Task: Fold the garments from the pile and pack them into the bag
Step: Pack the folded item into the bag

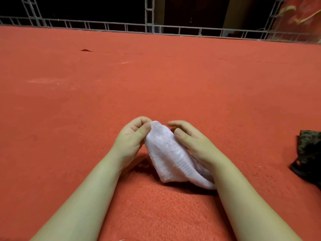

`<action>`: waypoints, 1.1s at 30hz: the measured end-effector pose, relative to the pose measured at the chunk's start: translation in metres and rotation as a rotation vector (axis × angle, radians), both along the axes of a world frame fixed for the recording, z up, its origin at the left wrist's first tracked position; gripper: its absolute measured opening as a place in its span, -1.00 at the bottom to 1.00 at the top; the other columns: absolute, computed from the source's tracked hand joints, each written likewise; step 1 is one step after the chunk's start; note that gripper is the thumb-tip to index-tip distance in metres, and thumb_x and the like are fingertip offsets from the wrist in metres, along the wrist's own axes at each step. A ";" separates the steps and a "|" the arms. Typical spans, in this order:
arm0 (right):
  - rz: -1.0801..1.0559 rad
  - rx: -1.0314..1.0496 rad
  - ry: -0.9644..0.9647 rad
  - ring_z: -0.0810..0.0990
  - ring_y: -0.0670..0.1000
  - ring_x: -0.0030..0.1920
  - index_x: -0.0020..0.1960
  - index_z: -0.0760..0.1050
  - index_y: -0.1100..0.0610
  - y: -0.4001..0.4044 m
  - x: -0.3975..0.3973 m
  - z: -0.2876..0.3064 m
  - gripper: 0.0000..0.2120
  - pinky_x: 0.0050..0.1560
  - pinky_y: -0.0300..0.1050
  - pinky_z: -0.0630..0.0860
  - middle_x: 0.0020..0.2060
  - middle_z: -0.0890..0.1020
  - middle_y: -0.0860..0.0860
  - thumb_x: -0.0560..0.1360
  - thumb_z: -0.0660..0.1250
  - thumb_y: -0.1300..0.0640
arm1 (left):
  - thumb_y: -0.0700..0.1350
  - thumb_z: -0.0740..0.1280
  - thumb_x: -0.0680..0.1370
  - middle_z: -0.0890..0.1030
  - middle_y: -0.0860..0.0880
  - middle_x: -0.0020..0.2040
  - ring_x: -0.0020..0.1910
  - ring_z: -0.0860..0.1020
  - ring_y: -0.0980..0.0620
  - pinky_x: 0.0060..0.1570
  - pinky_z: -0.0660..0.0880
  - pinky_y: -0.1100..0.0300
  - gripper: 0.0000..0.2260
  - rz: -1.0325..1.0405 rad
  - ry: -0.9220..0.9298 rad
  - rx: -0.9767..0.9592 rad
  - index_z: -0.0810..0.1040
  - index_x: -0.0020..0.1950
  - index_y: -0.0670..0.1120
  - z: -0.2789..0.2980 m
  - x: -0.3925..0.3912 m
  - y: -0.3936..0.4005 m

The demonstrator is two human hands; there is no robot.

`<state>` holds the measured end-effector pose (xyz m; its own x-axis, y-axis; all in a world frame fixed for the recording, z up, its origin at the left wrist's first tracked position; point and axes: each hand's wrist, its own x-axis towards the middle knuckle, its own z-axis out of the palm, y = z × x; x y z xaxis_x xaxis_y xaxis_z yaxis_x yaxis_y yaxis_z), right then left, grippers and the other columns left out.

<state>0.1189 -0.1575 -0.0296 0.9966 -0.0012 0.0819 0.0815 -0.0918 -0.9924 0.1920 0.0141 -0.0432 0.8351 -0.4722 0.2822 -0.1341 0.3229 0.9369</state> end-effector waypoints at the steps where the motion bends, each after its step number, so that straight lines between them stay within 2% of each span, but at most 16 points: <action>1: -0.010 -0.017 -0.086 0.54 -0.19 0.07 0.16 0.52 0.00 0.002 0.001 0.008 -0.68 0.11 -0.29 0.45 0.06 0.59 -0.09 0.44 0.24 -0.04 | 0.07 0.43 0.39 0.57 0.13 -0.32 -0.33 0.47 0.19 -0.29 0.42 0.33 -0.91 -0.014 -0.081 -0.012 0.62 -0.28 0.09 0.006 -0.001 -0.001; 3: 0.027 -0.134 -0.206 0.52 -0.25 0.07 0.14 0.51 -0.02 0.003 0.003 0.026 -0.71 0.05 -0.40 0.42 0.05 0.58 -0.12 0.43 0.26 -0.02 | 0.11 0.43 0.37 0.56 0.18 -0.29 -0.26 0.47 0.23 -0.18 0.41 0.37 -0.90 -0.045 -0.262 0.036 0.61 -0.25 0.11 0.021 -0.004 -0.002; 5: 0.092 -0.245 -0.248 0.55 -0.15 -0.04 -0.02 0.56 0.01 0.002 0.002 0.042 -0.77 0.00 -0.30 0.46 -0.06 0.61 -0.07 0.39 0.33 -0.07 | 0.07 0.38 0.40 0.54 0.21 -0.31 -0.28 0.45 0.27 -0.19 0.38 0.40 -0.94 -0.070 -0.350 0.090 0.60 -0.26 0.13 0.038 -0.008 -0.001; 7: 0.196 -0.165 -0.265 0.55 -0.08 -0.19 -0.23 0.51 0.10 -0.003 -0.004 0.057 -0.80 -0.14 -0.24 0.48 -0.20 0.59 -0.04 0.35 0.39 -0.03 | 0.19 0.42 0.37 0.52 0.20 -0.35 -0.33 0.42 0.28 -0.27 0.36 0.40 -0.83 -0.091 -0.354 0.093 0.59 -0.26 0.13 0.053 -0.010 0.004; 9: 0.290 -0.079 -0.265 0.56 -0.05 -0.32 -0.34 0.47 0.08 -0.011 -0.011 0.074 -0.77 -0.24 -0.21 0.50 -0.33 0.58 -0.03 0.32 0.47 -0.01 | 0.31 0.44 0.30 0.49 0.18 -0.39 -0.38 0.38 0.26 -0.36 0.33 0.38 -0.71 -0.132 -0.310 0.071 0.58 -0.26 0.11 0.067 -0.012 0.010; 12: 0.257 -0.191 -0.267 0.48 -0.01 -0.35 -0.34 0.44 0.08 -0.015 -0.023 0.098 -0.79 -0.25 -0.12 0.39 -0.42 0.52 -0.02 0.37 0.40 0.02 | 0.30 0.47 0.27 0.46 0.16 -0.42 -0.43 0.37 0.25 -0.42 0.31 0.37 -0.68 -0.209 -0.284 0.063 0.57 -0.29 0.07 0.091 -0.019 0.014; 14: 0.227 -0.221 -0.308 0.40 -0.08 -0.34 -0.30 0.39 0.13 -0.010 -0.030 0.110 -0.79 -0.25 -0.14 0.32 -0.42 0.46 -0.07 0.45 0.32 0.09 | 0.26 0.50 0.23 0.45 0.17 -0.44 -0.44 0.36 0.25 -0.43 0.30 0.36 -0.66 -0.211 -0.332 0.121 0.54 -0.32 0.04 0.108 -0.027 0.015; 17: 0.208 -0.215 -0.367 0.31 -0.16 -0.38 -0.29 0.35 0.11 0.001 -0.048 0.132 -0.81 -0.34 -0.28 0.26 -0.44 0.41 -0.17 0.48 0.24 0.13 | 0.07 0.41 0.24 0.50 0.16 -0.41 -0.39 0.41 0.26 -0.36 0.35 0.36 -0.79 -0.201 -0.478 0.291 0.53 -0.28 -0.02 0.136 -0.046 0.014; 20: 0.114 -0.277 -0.381 0.31 -0.11 -0.34 -0.29 0.37 0.11 0.006 -0.064 0.152 -0.81 -0.33 -0.21 0.24 -0.40 0.40 -0.07 0.46 0.27 0.06 | 0.03 0.38 0.25 0.51 0.15 -0.39 -0.36 0.44 0.24 -0.33 0.38 0.37 -0.89 -0.248 -0.509 0.328 0.61 -0.31 0.03 0.159 -0.064 0.016; 23: 0.044 -0.379 -0.391 0.32 -0.07 -0.33 -0.30 0.41 0.10 0.004 -0.078 0.166 -0.79 -0.34 -0.19 0.24 -0.40 0.41 -0.03 0.42 0.30 0.00 | 0.06 0.43 0.29 0.51 0.12 -0.34 -0.28 0.46 0.16 -0.23 0.40 0.29 -0.90 -0.294 -0.572 0.330 0.60 -0.33 0.06 0.171 -0.075 0.016; 26: 0.102 -0.450 -0.366 0.29 -0.11 -0.36 -0.40 0.47 0.00 -0.006 -0.093 0.177 -0.77 -0.36 -0.23 0.22 -0.44 0.39 -0.12 0.38 0.34 -0.05 | 0.17 0.47 0.35 0.59 0.08 -0.23 -0.05 0.53 0.04 -0.01 0.47 0.21 -0.77 -0.320 -0.555 0.220 0.64 -0.29 0.03 0.176 -0.080 0.016; 28: 0.194 -0.474 -0.303 0.39 -0.08 -0.27 -0.38 0.53 -0.06 -0.014 -0.102 0.183 -0.83 -0.22 -0.20 0.34 -0.32 0.46 -0.10 0.33 0.38 -0.09 | 0.16 0.46 0.36 0.60 0.09 -0.20 0.09 0.53 0.05 0.16 0.44 0.19 -0.79 -0.357 -0.529 0.161 0.66 -0.25 0.03 0.176 -0.079 0.017; 30: 0.224 -0.606 -0.237 0.52 -0.10 0.03 -0.31 0.57 -0.11 -0.024 -0.103 0.183 -0.91 0.13 -0.12 0.42 -0.02 0.53 -0.13 0.33 0.46 -0.04 | 0.10 0.50 0.34 0.60 0.09 -0.15 0.14 0.52 0.06 0.24 0.41 0.15 -0.82 -0.433 -0.486 0.137 0.66 -0.25 0.01 0.173 -0.079 0.018; 31: 0.198 -0.705 -0.214 0.49 -0.14 0.18 -0.31 0.57 -0.13 -0.027 -0.104 0.182 -0.88 0.26 -0.11 0.38 0.11 0.50 -0.19 0.36 0.48 -0.01 | 0.06 0.54 0.29 0.60 0.08 -0.10 0.16 0.51 0.05 0.22 0.42 0.15 -0.83 -0.461 -0.423 0.124 0.65 -0.28 0.00 0.172 -0.079 0.018; 33: 0.198 -0.721 -0.185 0.47 -0.15 0.25 -0.27 0.55 -0.08 -0.030 -0.105 0.179 -0.83 0.27 -0.10 0.38 0.21 0.49 -0.15 0.45 0.44 0.13 | -0.07 0.55 0.15 0.59 0.07 -0.05 0.15 0.50 0.03 0.14 0.41 0.13 -0.83 -0.461 -0.291 0.120 0.59 -0.40 -0.04 0.169 -0.078 0.020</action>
<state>0.0144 -0.1876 0.1491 0.9427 0.2930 0.1598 0.3226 -0.6774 -0.6611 0.1145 0.0339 0.1259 0.4299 -0.8132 0.3923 -0.2628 0.3029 0.9161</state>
